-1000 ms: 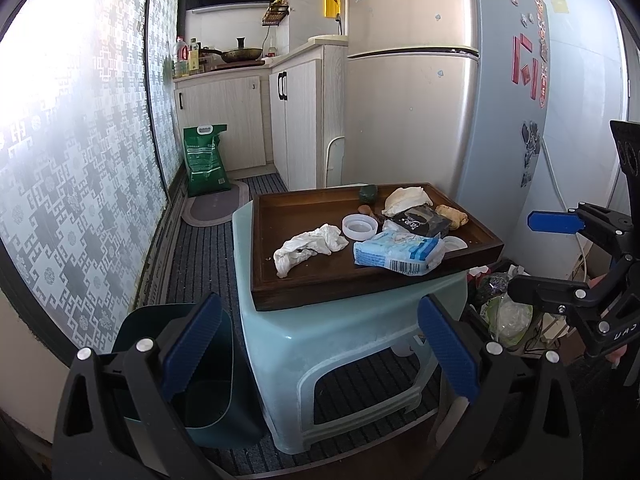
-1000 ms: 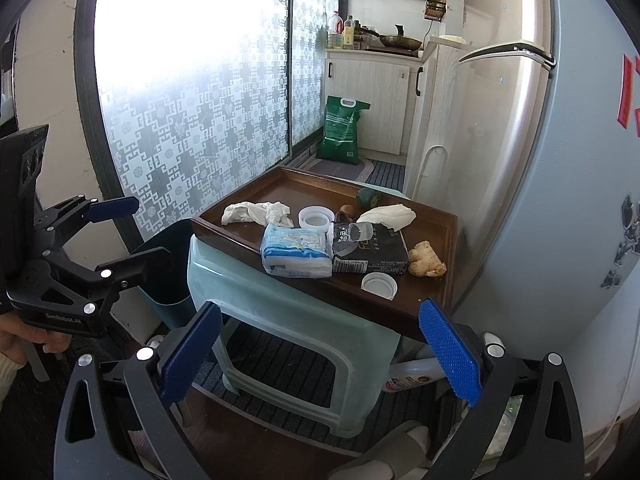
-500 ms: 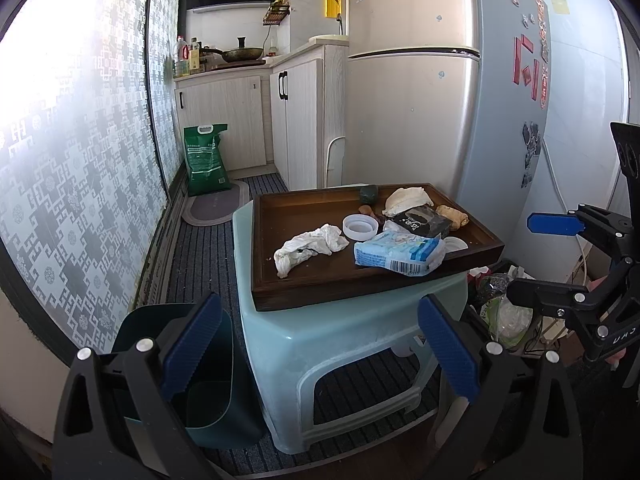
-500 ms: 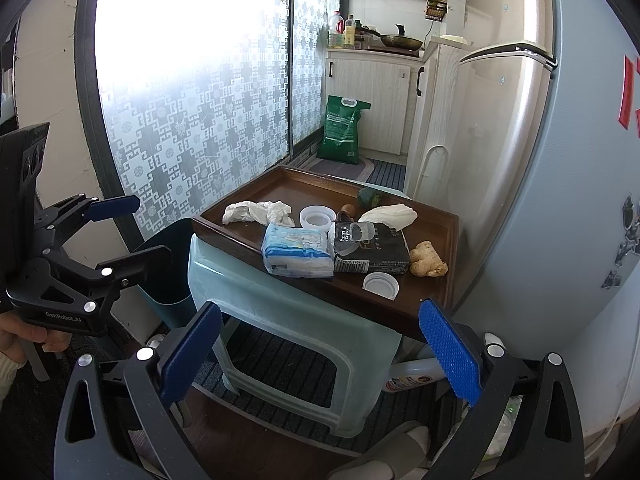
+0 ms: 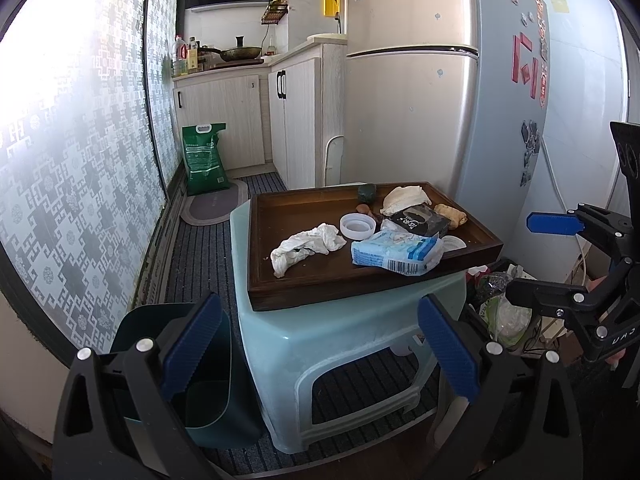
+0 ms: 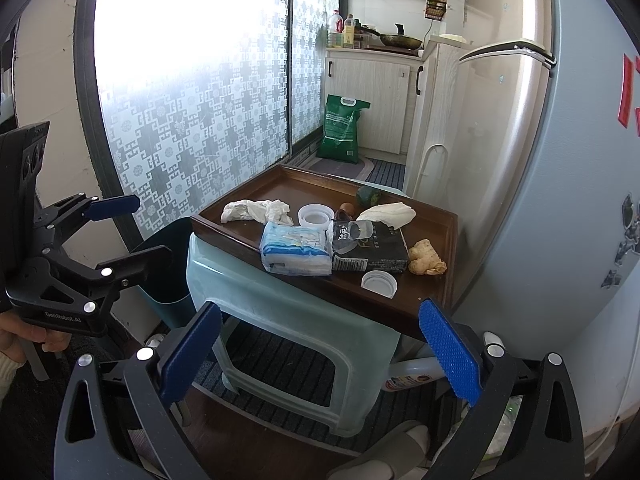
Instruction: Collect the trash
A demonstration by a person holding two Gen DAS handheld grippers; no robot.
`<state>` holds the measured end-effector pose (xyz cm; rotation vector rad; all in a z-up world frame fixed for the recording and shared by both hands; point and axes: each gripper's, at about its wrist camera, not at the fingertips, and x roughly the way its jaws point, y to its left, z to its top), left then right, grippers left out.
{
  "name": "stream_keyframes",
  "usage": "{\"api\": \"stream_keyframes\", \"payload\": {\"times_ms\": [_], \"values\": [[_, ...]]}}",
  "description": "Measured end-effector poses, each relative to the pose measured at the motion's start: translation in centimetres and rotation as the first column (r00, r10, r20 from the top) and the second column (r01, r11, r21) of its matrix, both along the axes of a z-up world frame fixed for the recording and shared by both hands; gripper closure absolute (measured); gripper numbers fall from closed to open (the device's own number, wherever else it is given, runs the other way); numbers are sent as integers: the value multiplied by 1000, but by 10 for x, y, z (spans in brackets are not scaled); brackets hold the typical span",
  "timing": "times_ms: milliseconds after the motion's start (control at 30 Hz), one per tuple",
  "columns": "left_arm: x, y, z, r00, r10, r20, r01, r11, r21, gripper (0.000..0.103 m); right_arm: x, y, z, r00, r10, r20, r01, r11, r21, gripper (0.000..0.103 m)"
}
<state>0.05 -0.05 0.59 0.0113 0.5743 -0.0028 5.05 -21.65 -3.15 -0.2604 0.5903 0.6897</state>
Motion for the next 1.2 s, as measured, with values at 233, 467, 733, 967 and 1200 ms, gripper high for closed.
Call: {"api": "stream_keyframes", "payload": {"times_ms": [233, 467, 733, 967, 1200], "values": [[1, -2, 0, 1000, 1, 1, -1, 1000, 1, 3, 0, 0, -1, 1000, 1, 1, -1, 1000, -1, 3], [1, -1, 0, 1000, -2, 0, 2, 1000, -1, 3, 1, -1, 0, 1000, -5, -1, 5, 1000, -1, 3], [5, 3, 0, 999, -41, -18, 42, 999, 13, 6, 1, -8, 1, 1000, 8, -26, -7, 1000, 26, 8], [22, 7, 7, 990, -111, -90, 114, 993, 36, 34, -1, 3, -2, 996, 61, -73, -58, 998, 34, 23], [54, 14, 8, 970, -170, -173, 184, 980, 74, 48, -1, 15, 1, 991, 101, -91, -97, 994, 48, 27]]}}
